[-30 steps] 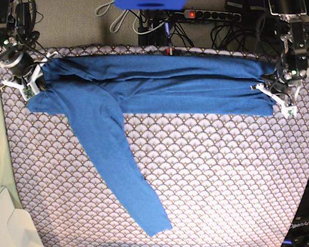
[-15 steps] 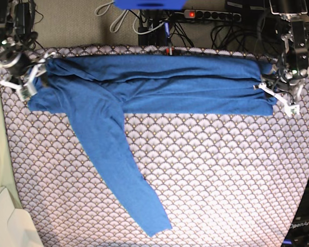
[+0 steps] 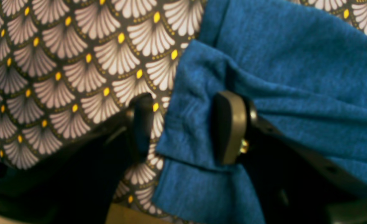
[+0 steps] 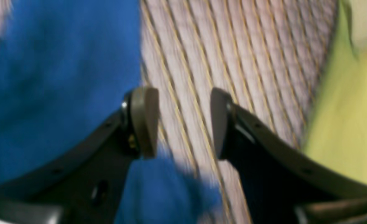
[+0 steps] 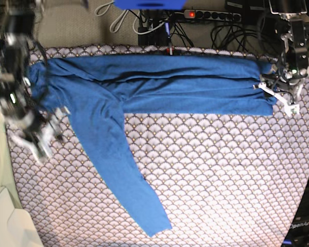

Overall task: Fold the T-shirt properly
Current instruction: 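Release the shirt and move the right gripper to the trailing sleeve, then grasp the trailing blue sleeve with the right gripper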

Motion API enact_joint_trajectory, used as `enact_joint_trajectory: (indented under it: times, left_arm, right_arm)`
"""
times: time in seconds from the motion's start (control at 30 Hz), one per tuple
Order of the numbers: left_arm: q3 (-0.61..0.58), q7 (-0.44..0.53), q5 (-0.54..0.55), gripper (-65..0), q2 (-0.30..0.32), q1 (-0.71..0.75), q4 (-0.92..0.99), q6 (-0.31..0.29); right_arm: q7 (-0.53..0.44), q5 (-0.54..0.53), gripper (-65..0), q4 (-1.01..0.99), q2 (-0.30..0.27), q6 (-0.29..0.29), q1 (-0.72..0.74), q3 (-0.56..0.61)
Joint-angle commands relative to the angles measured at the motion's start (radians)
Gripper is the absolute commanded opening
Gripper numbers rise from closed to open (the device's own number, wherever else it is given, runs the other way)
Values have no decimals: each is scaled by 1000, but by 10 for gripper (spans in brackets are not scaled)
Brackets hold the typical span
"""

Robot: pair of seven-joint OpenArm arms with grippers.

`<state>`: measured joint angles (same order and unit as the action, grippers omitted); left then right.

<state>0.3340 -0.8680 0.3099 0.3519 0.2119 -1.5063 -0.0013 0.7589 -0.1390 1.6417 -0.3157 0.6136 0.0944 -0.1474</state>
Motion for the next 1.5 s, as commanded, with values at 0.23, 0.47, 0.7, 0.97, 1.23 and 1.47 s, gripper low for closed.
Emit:
enact_joint_trajectory:
  times: [0.23,0.47,0.7,0.97,1.23,1.47]
  left_arm:
    - [-5,-55,10,-327,0,10,6,-12]
    - [-5,-55,10,-327,-1,7,6,-12]
    - [-5,-49,8,-327,-3,4,8,-12]
    - [-3,-44,8,-327,-4,-1,9,-12]
    - [-3,-44,8,-327,-4,-1,9,-10]
    - [-2,-43,8,-327,-4,-2,9,-10]
  right_arm:
    - [0,6,-368,-381,62,-10,376,131]
    - [-235,6,-367,-788,89,-37,545,141]
    - [-459,6,-369,-1024,91,-222,589,257]
    - [-519,5,-369,-1039,129,-324,581,351]
    - [-522,5,-369,-1039,137,-324,578,348]
    - [-525,5,-368,-1041,134,-324,560,348]
